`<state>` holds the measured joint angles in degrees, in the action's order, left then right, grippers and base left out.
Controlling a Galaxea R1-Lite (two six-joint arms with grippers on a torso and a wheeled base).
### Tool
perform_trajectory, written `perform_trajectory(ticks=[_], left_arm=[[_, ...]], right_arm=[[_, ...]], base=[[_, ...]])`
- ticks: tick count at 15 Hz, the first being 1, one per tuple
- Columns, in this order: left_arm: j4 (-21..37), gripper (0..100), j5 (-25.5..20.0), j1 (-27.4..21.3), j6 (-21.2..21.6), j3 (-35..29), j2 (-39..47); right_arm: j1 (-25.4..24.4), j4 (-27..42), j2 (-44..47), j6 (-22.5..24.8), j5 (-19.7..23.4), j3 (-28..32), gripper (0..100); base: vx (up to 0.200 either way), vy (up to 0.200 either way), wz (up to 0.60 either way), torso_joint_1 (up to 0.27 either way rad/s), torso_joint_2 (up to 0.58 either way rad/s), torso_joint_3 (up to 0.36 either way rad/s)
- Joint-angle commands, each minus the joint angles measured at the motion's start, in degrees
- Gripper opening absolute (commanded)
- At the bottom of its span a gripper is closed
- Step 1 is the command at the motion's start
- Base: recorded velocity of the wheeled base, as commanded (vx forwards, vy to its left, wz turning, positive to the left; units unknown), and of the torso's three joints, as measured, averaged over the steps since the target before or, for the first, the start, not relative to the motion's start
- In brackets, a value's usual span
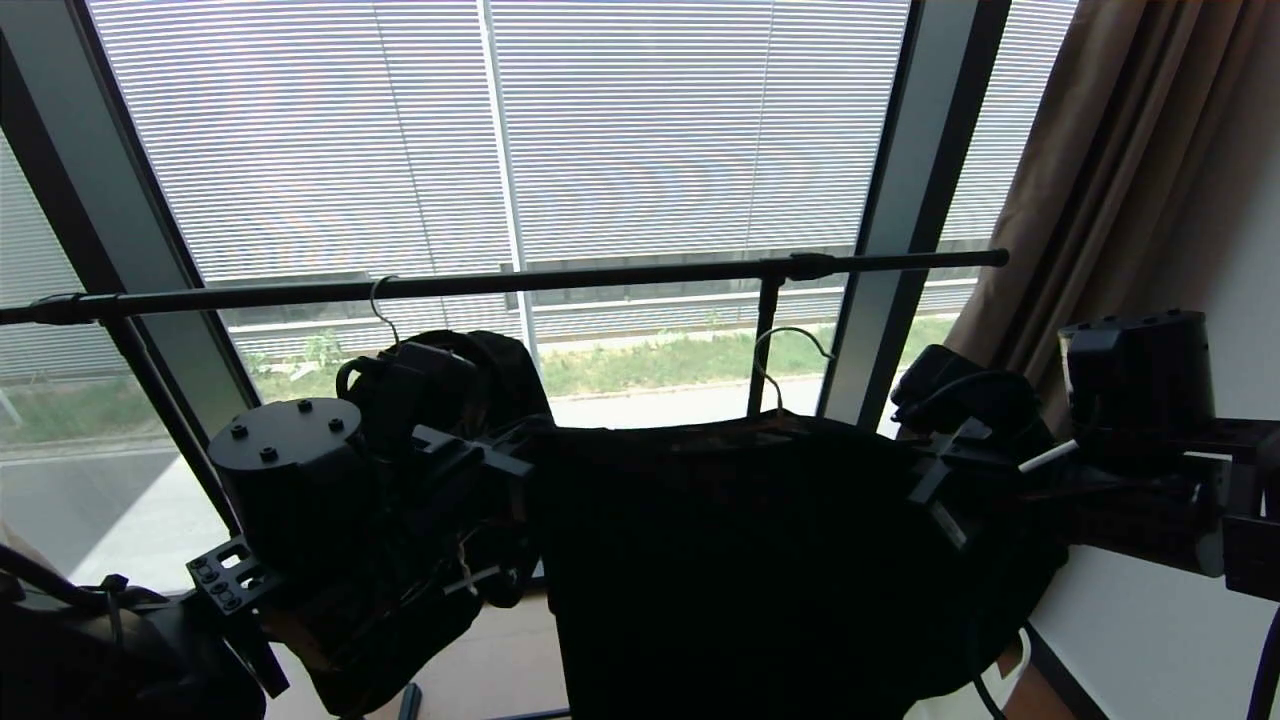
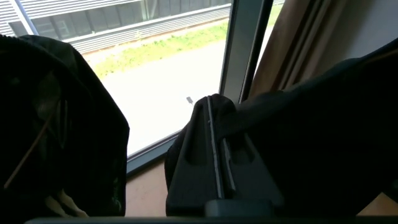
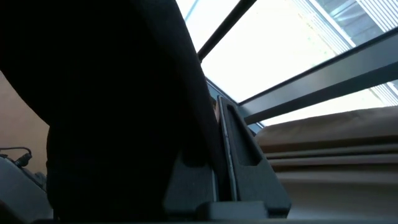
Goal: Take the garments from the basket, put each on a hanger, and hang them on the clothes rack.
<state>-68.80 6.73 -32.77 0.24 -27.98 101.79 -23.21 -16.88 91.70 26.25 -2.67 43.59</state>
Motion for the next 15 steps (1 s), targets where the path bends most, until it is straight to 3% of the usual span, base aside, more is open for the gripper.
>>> perform_trajectory(ticks=[1,4,10,15], left_arm=[[-0.1,0,0.04,-1.25,0.37,-0.06,0.07],[0.16,0,0.13,-4.15,0.46,-2.96,1.57],[8.95,0,0.13,-7.31,0.46,-7.71,-0.54],[11.67,0,0.13,-8.8,0.46,-11.05,-0.54]], right_arm=[[-0.43,-0.08,0.41,-0.05,-0.14,0.09,0],[-3.16,-0.17,2.96,-0.23,-0.23,0.09,0],[-4.21,-6.32,8.5,-0.32,-2.87,-0.88,0],[-6.32,-6.49,9.11,-1.11,-0.58,-1.32,0]], base=[[0.0,0.0,0.0,0.0,0.0,0.0],[0.0,0.0,0.0,0.0,0.0,0.0],[0.0,0.0,0.0,0.0,0.0,0.0],[0.0,0.0,0.0,0.0,0.0,0.0]])
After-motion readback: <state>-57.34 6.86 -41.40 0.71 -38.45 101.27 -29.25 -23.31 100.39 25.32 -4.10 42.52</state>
